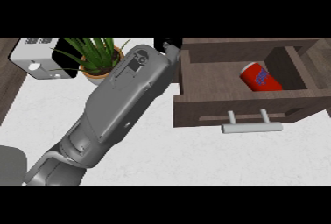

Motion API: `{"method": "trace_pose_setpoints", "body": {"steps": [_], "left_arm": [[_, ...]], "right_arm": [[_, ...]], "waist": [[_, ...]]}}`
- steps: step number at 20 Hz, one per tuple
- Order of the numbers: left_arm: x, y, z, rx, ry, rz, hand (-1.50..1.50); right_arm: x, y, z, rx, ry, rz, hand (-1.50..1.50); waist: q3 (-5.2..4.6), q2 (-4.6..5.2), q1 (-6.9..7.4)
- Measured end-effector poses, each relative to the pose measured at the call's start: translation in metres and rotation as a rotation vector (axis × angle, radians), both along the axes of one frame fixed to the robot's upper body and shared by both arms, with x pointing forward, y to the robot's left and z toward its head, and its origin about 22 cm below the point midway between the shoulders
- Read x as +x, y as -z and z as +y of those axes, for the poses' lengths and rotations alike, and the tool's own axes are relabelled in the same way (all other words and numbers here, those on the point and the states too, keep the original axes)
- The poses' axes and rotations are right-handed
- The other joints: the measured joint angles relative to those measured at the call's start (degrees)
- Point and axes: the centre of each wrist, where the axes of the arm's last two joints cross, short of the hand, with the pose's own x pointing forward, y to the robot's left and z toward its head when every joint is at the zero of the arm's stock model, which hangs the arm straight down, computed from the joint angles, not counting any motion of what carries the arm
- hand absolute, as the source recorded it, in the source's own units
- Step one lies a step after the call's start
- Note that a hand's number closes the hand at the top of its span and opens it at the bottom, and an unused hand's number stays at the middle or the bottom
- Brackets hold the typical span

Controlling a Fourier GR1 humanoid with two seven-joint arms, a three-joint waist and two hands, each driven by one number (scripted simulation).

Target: Pick up the can, place it into the drawer and close the drawer

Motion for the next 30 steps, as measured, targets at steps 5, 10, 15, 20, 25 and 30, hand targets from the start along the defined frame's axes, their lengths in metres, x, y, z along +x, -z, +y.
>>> {"method": "trace_pose_setpoints", "body": {"steps": [5, 10, 15, 20, 25, 30], "left_arm": [[0.004, 0.000, -0.011, 0.014, -0.004, 0.007, 1.50], [0.007, 0.007, -0.018, 0.040, -0.019, 0.017, 1.50], [0.008, 0.012, -0.023, 0.055, -0.034, 0.041, 1.50], [0.013, 0.021, -0.022, 0.095, -0.055, 0.056, -1.50], [0.012, 0.030, -0.023, 0.126, -0.096, 0.070, -1.50], [0.013, 0.038, -0.021, 0.138, -0.132, 0.082, -1.50]], "right_arm": [[0.002, 0.001, -0.001, -0.006, -0.009, -0.004, -1.50], [0.008, 0.000, 0.002, -0.003, -0.023, -0.010, -1.50], [0.013, -0.003, 0.006, 0.001, -0.037, -0.011, -1.50], [0.016, -0.008, 0.003, -0.003, -0.040, -0.018, -1.50], [0.018, -0.008, 0.000, -0.006, -0.048, -0.017, -1.50], [0.016, -0.014, 0.001, -0.008, -0.050, -0.017, -1.50]], "waist": [[0.03, 0.16, -0.73], [0.04, 0.34, -1.41], [0.06, 0.48, -1.98], [0.08, 0.61, -2.31], [0.09, 0.68, -2.94], [0.08, 0.77, -3.18]]}}
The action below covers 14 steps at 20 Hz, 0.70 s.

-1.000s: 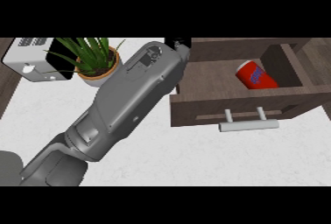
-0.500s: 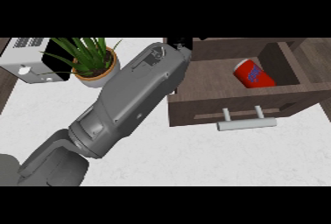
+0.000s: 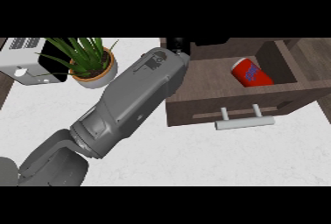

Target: Pick up the can, place it into the drawer and close the drawer

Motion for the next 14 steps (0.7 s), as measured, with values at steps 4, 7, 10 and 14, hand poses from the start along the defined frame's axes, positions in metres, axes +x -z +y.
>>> {"method": "trace_pose_setpoints", "body": {"steps": [4, 7, 10, 14], "left_arm": [[0.001, 0.008, 0.003, -0.004, -0.022, -0.005, -1.50], [0.000, 0.006, 0.001, -0.009, -0.023, -0.005, -1.50], [0.001, 0.004, 0.001, -0.016, -0.027, -0.008, -1.50], [-0.001, 0.003, -0.001, -0.036, -0.024, -0.025, -1.50]], "right_arm": [[-0.002, 0.004, 0.002, 0.001, -0.001, 0.003, -1.50], [0.000, 0.007, 0.003, -0.005, -0.002, 0.009, -1.50], [-0.001, 0.003, 0.001, -0.022, 0.000, -0.008, -1.50], [-0.001, -0.007, 0.003, -0.144, 0.000, -0.077, -1.50]], "waist": [[0.01, 0.09, -0.20], [0.01, 0.07, 0.05], [0.01, 0.06, 0.06], [0.00, 0.07, 0.23]]}}
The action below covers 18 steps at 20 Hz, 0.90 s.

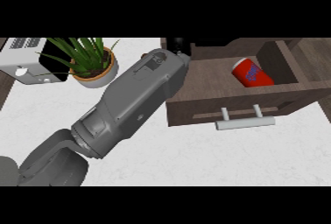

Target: Pick up the can, place it into the drawer and close the drawer

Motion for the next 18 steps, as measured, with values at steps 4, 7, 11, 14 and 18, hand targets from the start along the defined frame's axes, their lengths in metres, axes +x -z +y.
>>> {"method": "trace_pose_setpoints", "body": {"steps": [4, 7, 11, 14, 18], "left_arm": [[-0.002, -0.001, -0.002, -0.029, 0.004, -0.026, -1.50], [-0.003, -0.006, -0.004, -0.034, 0.018, -0.052, -1.50], [-0.005, -0.007, -0.006, -0.041, 0.017, -0.086, -1.50], [-0.006, -0.009, -0.008, -0.044, 0.016, -0.092, -1.50], [-0.005, -0.017, -0.010, -0.063, 0.024, -0.083, -1.50]], "right_arm": [[0.005, -0.008, 0.004, -0.117, -0.037, -0.063, -1.50], [0.015, -0.015, 0.012, -0.179, -0.052, -0.104, -1.50], [0.026, -0.028, 0.027, -0.316, -0.056, -0.140, -1.50], [0.038, -0.033, 0.039, -0.398, -0.045, -0.142, -1.50], [0.059, -0.033, 0.057, -0.495, -0.037, -0.139, -1.50]], "waist": [[-0.01, -0.02, 0.31], [-0.04, 0.00, 1.13], [-0.06, 0.08, 2.01], [-0.08, -0.05, 2.91], [-0.09, -0.21, 4.13]]}}
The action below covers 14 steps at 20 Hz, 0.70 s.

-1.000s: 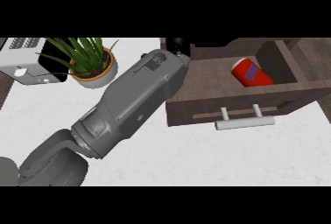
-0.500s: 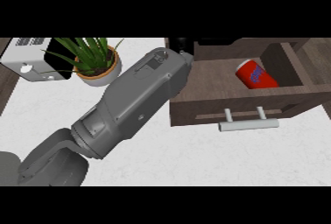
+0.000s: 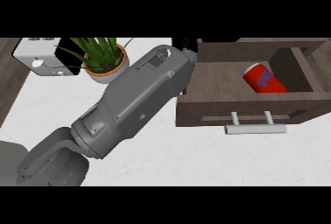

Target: Pick up the can, place it into the drawer and close the drawer

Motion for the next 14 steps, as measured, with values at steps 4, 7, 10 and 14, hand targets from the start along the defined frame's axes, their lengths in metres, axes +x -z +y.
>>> {"method": "trace_pose_setpoints", "body": {"steps": [4, 7, 10, 14], "left_arm": [[-0.001, 0.001, 0.000, -0.007, 0.009, 0.014, -1.50], [-0.002, 0.003, 0.001, -0.007, 0.004, 0.022, -1.50], [-0.001, 0.006, 0.006, -0.004, -0.005, 0.035, -1.50], [0.003, 0.000, 0.017, 0.007, -0.014, 0.036, -1.50]], "right_arm": [[0.029, 0.004, 0.015, -0.099, 0.023, -0.006, -1.50], [0.053, 0.012, 0.032, -0.147, 0.035, -0.018, -1.50], [0.075, 0.016, 0.050, -0.215, 0.047, -0.025, -1.50], [0.106, 0.027, 0.066, -0.321, 0.048, -0.024, -1.50]], "waist": [[-0.02, -0.30, 1.26], [-0.02, -0.42, 1.49], [-0.03, -0.59, 1.92], [-0.03, -0.75, 2.46]]}}
